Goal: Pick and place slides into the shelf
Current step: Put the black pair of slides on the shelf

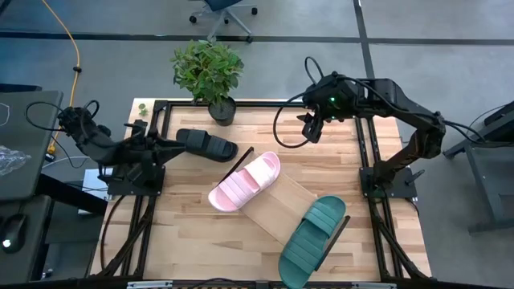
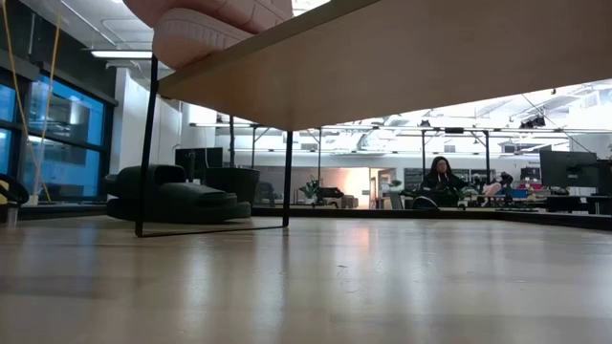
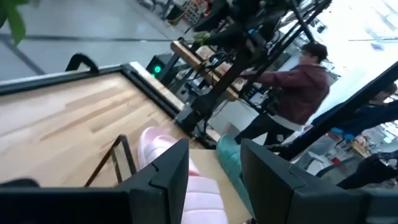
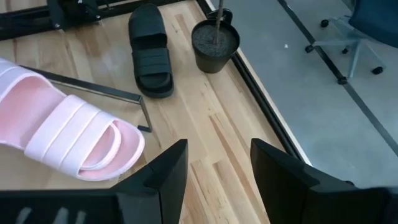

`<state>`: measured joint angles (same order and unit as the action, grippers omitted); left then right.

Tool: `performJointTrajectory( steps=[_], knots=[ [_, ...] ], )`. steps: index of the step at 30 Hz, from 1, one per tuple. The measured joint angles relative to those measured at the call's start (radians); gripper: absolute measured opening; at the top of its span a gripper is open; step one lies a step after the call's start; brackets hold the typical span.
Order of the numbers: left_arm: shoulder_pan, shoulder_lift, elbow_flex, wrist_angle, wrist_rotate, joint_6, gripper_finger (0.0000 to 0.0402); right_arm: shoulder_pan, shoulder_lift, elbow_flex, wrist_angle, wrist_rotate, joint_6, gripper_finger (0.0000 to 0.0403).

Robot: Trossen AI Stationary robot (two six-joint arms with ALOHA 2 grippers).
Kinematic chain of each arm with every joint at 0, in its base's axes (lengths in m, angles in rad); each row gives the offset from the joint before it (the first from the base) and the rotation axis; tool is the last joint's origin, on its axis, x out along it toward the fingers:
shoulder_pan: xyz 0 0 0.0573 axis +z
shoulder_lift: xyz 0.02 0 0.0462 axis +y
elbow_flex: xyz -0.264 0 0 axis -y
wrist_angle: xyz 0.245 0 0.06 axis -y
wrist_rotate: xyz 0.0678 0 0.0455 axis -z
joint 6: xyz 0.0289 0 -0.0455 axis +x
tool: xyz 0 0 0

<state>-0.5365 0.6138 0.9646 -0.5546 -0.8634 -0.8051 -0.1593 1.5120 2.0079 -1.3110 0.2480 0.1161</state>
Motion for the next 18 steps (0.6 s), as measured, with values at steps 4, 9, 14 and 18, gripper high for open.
performJointTrajectory(
  steps=[4, 9, 14, 18],
  knots=[
    [0.001, 0.016, 0.000, 0.080, -0.008, 0.118, 0.0133, -0.016, 0.000, 0.000, 0.000, -0.043, -0.027, 0.0167],
    [0.018, 0.022, 0.000, 0.091, 0.006, 0.254, 0.0133, -0.040, 0.000, 0.000, 0.011, -0.051, -0.017, 0.0167],
    [0.145, 0.017, 0.000, 0.091, 0.179, 0.359, 0.0133, -0.069, 0.000, 0.000, 0.048, -0.070, 0.050, 0.0167],
    [0.289, 0.016, 0.000, 0.091, 0.362, 0.409, 0.0133, -0.085, 0.000, 0.000, 0.058, -0.064, 0.119, 0.0167]
  ],
)
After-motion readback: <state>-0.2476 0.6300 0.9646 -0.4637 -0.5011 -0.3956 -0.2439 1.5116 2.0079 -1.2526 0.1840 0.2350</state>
